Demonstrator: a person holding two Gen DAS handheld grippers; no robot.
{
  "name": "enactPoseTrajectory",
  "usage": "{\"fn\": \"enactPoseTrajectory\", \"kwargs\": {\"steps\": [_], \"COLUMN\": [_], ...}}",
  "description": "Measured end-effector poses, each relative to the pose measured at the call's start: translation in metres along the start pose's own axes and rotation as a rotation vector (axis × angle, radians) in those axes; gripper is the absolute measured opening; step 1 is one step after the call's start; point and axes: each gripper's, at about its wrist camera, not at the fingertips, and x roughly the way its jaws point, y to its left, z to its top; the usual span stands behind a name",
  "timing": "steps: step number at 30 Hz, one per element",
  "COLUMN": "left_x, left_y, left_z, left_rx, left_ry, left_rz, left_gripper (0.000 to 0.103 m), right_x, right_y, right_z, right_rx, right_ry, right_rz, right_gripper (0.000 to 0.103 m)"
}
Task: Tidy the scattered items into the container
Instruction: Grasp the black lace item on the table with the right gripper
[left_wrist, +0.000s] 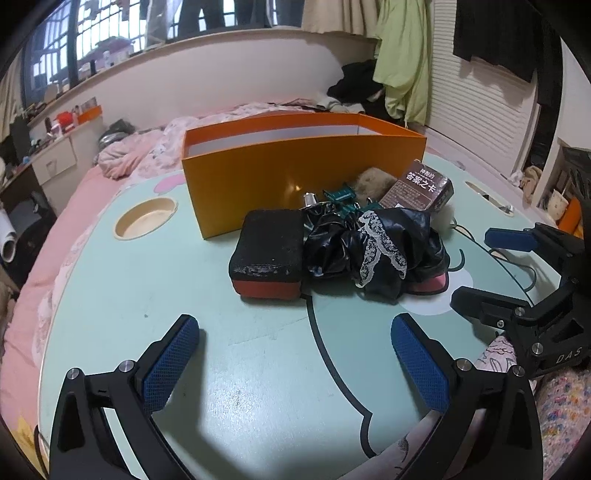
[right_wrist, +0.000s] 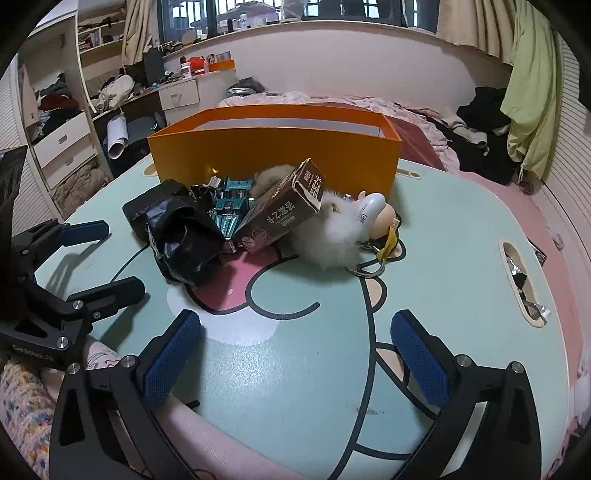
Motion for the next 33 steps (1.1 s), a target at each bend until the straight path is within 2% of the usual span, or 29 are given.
{"fn": "enactPoseTrajectory", "kwargs": {"steps": [4, 6, 7, 11, 12, 14, 16, 17, 18, 20, 22, 25, 29, 33], "left_x": [0.0, 0.0, 0.001, 0.001, 0.001, 0.0, 0.001, 0.0, 0.0, 0.0, 0.0, 0.0, 0.0, 0.001], "left_y": [0.0, 0.0, -0.001, 0.0, 0.0, 0.0, 0.0, -0.001, -0.001, -0.002, -0.002, -0.002, -0.002, -0.002], "left_z": [-0.001, 0.0, 0.0, 0.0, 0.0, 0.0, 0.0, -0.001, -0.001, 0.0, 0.0, 0.0, 0.0, -0.001], "left_rx": [-0.002, -0.002, -0.002, -0.003, -0.003, -0.002, -0.002, -0.001, 0.0, 0.0, 0.001, 0.001, 0.0, 0.001], "left_ry": [-0.002, -0.002, -0.002, -0.003, -0.003, -0.002, -0.003, -0.004, -0.004, -0.005, -0.005, -0.005, -0.005, -0.005], "left_rz": [-0.003, -0.002, -0.001, -0.002, -0.003, -0.002, -0.003, -0.003, -0.004, -0.005, -0.005, -0.005, -0.005, -0.005], "left_gripper": [0.103, 0.103, 0.103, 0.103, 0.103, 0.103, 0.103, 0.103, 0.103, 0.103, 0.103, 0.103, 0.103, 0.103], "right_x": [-0.004, -0.009, -0.013, -0.03, -0.032, -0.03, -0.016, -0.008, -0.001, 0.012, 0.013, 0.001, -0.026, -0.051], "right_y": [-0.001, 0.0, 0.002, 0.014, 0.022, 0.04, 0.053, 0.055, 0.054, 0.044, 0.036, 0.031, 0.021, 0.006], "right_z": [0.0, 0.003, 0.007, 0.031, 0.038, 0.048, 0.051, 0.051, 0.05, 0.046, 0.042, 0.031, 0.014, -0.001], "right_rx": [0.011, 0.011, 0.008, 0.023, 0.001, -0.075, -0.135, -0.14, -0.129, -0.086, -0.066, -0.081, -0.056, -0.036], "right_ry": [-0.018, -0.04, -0.057, -0.128, -0.147, -0.171, -0.134, -0.101, -0.07, -0.013, -0.009, -0.051, -0.12, -0.181], "right_rz": [0.037, 0.071, 0.099, 0.287, 0.312, 0.267, 0.21, 0.213, 0.235, 0.267, 0.265, 0.284, 0.327, 0.265], "right_gripper": [0.102, 0.095, 0.092, 0.091, 0.091, 0.083, 0.072, 0.067, 0.057, 0.048, 0.034, 0.028, 0.027, 0.028]}}
